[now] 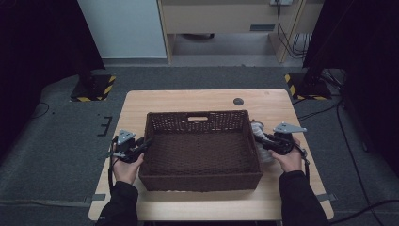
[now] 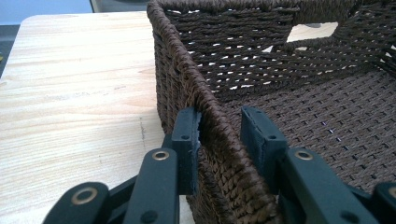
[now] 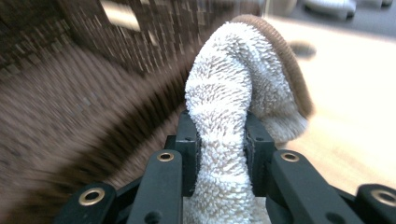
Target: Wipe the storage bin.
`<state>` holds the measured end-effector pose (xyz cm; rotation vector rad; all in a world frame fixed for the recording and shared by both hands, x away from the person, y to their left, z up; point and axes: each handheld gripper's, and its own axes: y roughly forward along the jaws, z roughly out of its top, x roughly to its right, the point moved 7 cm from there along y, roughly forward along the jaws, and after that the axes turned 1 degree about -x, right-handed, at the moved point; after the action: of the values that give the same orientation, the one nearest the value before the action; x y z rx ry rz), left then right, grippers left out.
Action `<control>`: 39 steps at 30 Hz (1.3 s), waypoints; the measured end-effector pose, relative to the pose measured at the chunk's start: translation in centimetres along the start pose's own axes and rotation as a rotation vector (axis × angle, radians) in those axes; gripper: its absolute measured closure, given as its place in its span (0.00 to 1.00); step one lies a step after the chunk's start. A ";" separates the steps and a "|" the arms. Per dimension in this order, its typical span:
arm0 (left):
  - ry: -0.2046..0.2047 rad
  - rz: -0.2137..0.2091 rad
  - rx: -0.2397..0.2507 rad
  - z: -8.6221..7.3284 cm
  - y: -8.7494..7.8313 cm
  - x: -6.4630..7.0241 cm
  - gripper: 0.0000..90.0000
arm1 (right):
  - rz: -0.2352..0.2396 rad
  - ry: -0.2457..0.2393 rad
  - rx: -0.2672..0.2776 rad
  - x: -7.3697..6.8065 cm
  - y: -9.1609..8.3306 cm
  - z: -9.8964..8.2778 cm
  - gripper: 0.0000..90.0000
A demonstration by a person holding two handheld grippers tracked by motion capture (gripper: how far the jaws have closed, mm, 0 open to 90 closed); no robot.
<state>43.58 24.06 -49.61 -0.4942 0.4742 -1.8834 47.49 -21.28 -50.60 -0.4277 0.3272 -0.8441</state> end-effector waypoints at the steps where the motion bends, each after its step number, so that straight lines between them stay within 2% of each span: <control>1: 0.001 0.000 -0.001 0.0 0.1 0.0 0.74 | 0.007 -0.007 0.021 -0.1 -0.6 0.6 0.81; 4: -0.002 0.003 0.001 0.2 0.3 -0.1 0.74 | 0.025 -0.035 0.044 -0.7 -1.6 1.6 0.81; 6: -0.003 0.001 0.004 0.3 0.4 -0.2 0.74 | 0.023 -0.047 0.024 -0.9 -1.5 1.3 0.81; 10: -0.003 -0.001 0.005 0.3 0.5 -0.2 0.74 | 0.018 -0.042 -0.006 -0.8 -0.7 0.3 0.81; 11: -0.004 -0.002 0.006 0.4 0.5 -0.2 0.74 | 0.016 -0.031 -0.044 -0.7 0.2 -0.7 0.81; 16: -0.001 -0.005 0.007 0.5 0.7 -0.3 0.74 | 0.008 -0.026 -0.136 -0.6 2.5 -3.1 0.81; 18: 0.002 -0.005 0.007 0.5 0.6 -0.3 0.74 | 0.008 -0.023 -0.148 -0.6 2.8 -3.5 0.81; 21: -0.002 -0.007 0.008 0.5 0.6 -0.3 0.70 | 0.001 -0.021 -0.144 -0.6 2.4 -3.2 0.81; 24: -0.005 0.016 0.028 0.6 0.4 -0.6 0.60 | 0.000 -0.008 -0.069 -0.4 0.9 -1.9 0.81; 26: -0.017 0.013 0.045 0.8 0.0 -0.7 0.55 | -0.001 -0.008 -0.008 -0.4 -0.2 -0.7 0.81; 29: -0.027 0.003 0.077 1.2 -0.6 -0.6 0.48 | 0.006 -0.029 0.041 -0.8 -1.6 0.4 0.81; 31: -0.009 -0.012 0.076 1.2 -1.0 -0.2 0.50 | 0.009 -0.049 0.039 -1.2 -2.0 0.5 0.81; 34: 0.045 -0.004 0.053 0.9 -1.5 0.3 0.54 | 0.017 -0.060 0.025 -1.6 -2.1 0.1 0.81; 36: 0.045 -0.010 0.042 0.6 -1.8 0.5 0.55 | 0.021 -0.053 0.014 -1.7 -1.9 -0.4 0.81; 39: 0.049 -0.011 0.020 0.1 -1.8 0.6 0.57 | 0.023 -0.056 -0.042 -1.7 -1.1 -1.7 0.81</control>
<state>42.03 24.11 -48.43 -0.4394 0.4859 -1.9127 45.00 -21.01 -51.31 -0.4853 0.2977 -0.8028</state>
